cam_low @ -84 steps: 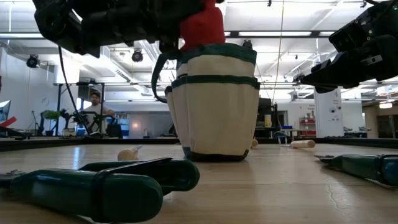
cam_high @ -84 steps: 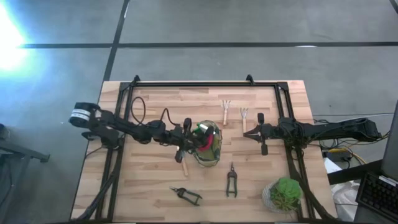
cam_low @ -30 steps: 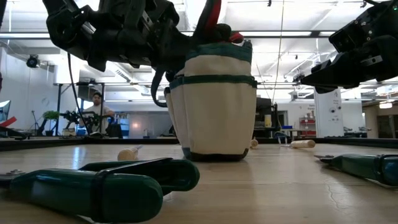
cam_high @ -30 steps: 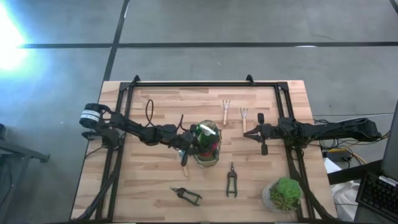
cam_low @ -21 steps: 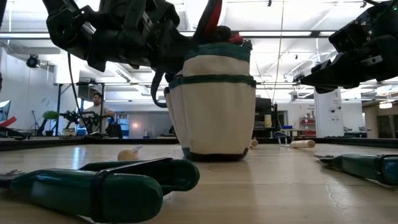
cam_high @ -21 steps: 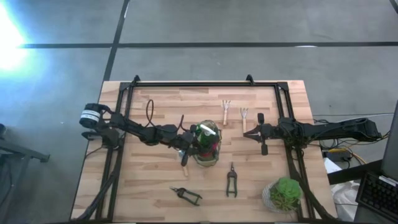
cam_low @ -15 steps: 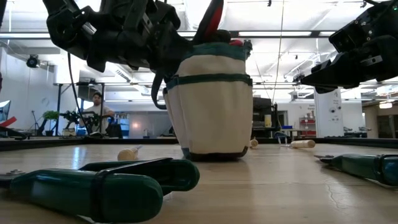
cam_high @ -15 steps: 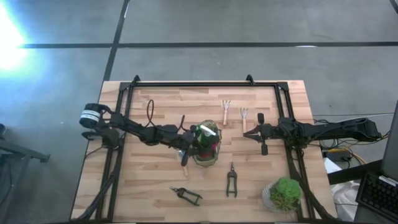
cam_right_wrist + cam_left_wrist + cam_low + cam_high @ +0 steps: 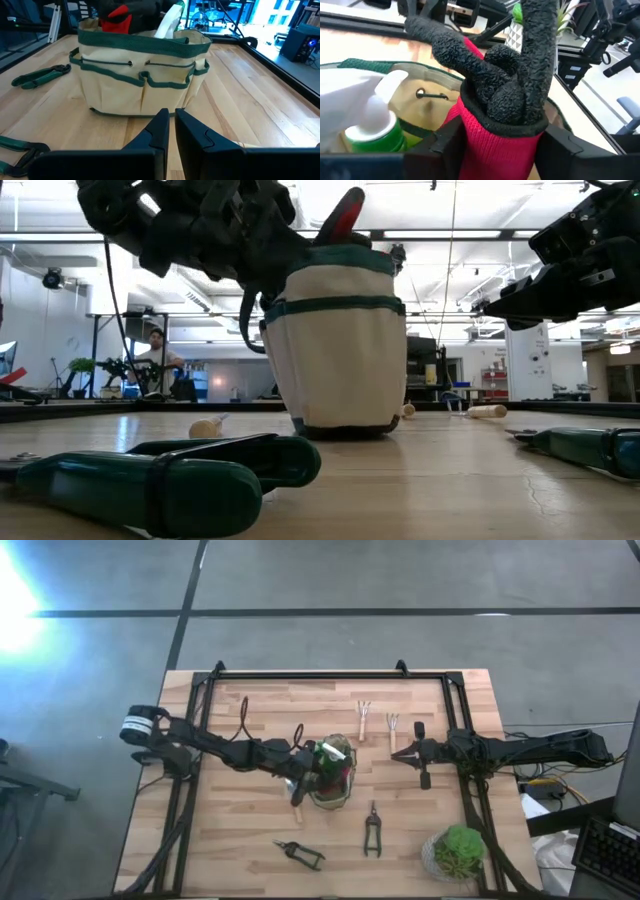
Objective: Pick & Place Garden tools in Gardening bag
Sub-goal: Put the red glove into the white gardening bag, then put the left green shear scissors into the white gardening bag
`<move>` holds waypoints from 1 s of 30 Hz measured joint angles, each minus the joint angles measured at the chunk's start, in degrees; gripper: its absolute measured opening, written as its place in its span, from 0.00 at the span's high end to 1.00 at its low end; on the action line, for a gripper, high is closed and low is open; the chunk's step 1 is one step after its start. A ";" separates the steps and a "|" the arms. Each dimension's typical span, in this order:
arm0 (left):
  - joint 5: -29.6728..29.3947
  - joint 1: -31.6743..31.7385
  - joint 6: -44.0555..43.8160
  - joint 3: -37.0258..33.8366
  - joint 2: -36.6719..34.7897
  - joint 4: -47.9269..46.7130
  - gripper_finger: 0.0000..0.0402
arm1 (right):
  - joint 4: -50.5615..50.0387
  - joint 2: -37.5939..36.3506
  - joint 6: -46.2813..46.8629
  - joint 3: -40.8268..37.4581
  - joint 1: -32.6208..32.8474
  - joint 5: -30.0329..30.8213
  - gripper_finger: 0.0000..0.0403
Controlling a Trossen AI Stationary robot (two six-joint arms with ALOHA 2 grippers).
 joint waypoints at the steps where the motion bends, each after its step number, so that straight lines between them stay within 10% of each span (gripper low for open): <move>1: -0.03 0.00 -0.10 0.29 -0.49 -1.11 0.47 | -0.01 0.00 0.01 -0.01 0.00 -0.02 0.93; 30: -0.20 0.55 0.20 6.12 -15.07 -37.23 0.42 | 0.00 0.00 0.00 -0.02 0.00 -0.02 0.93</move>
